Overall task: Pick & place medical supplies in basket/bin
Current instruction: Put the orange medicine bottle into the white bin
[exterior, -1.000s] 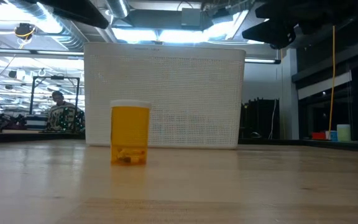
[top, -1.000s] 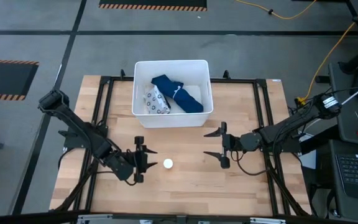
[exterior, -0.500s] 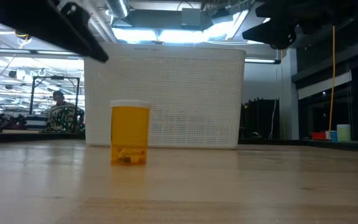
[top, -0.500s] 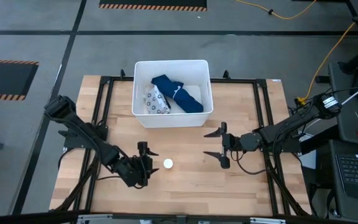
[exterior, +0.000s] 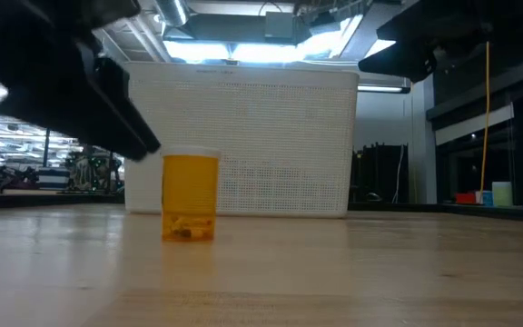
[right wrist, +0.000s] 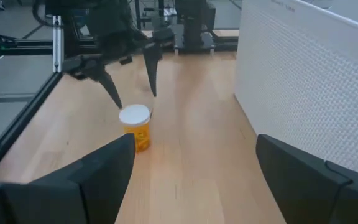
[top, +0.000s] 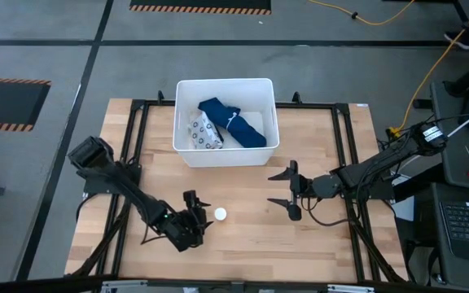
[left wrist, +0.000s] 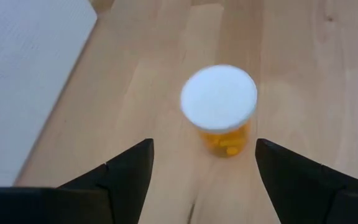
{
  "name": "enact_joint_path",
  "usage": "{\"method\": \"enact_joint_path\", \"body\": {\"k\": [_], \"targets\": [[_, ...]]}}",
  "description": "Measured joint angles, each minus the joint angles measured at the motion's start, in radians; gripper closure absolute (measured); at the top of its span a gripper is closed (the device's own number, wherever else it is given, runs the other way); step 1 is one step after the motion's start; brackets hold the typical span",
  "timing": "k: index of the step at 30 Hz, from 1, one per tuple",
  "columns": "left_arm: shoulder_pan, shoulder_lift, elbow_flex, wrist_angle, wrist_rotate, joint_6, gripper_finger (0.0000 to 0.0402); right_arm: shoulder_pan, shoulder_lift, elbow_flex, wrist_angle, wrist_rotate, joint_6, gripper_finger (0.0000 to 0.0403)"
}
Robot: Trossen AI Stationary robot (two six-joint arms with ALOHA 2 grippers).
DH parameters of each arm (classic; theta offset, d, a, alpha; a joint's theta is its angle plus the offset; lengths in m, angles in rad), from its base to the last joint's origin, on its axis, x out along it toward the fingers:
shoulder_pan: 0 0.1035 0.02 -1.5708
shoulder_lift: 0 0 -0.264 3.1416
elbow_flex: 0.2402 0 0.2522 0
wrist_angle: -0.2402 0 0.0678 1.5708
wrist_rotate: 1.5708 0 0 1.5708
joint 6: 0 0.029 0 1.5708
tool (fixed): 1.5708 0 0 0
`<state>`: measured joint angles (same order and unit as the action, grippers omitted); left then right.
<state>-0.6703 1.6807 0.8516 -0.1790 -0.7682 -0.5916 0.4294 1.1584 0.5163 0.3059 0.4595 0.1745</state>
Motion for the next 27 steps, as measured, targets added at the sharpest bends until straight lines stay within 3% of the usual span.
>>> {"method": "enact_joint_path", "body": {"k": [8,19,27], "targets": [[0.037,0.094,-0.001,0.127,0.018,-0.003,0.0128,0.000,0.000,0.000,0.002,0.000,-0.023,0.0068],[0.089,0.108,-0.039,0.346,0.150,0.044,0.0128,0.000,0.000,0.000,0.001,0.001,-0.023,0.0068],[0.120,0.108,-0.043,0.361,0.172,0.047,0.0128,0.000,0.000,0.000,-0.002,0.001,-0.022,0.0068]]}}
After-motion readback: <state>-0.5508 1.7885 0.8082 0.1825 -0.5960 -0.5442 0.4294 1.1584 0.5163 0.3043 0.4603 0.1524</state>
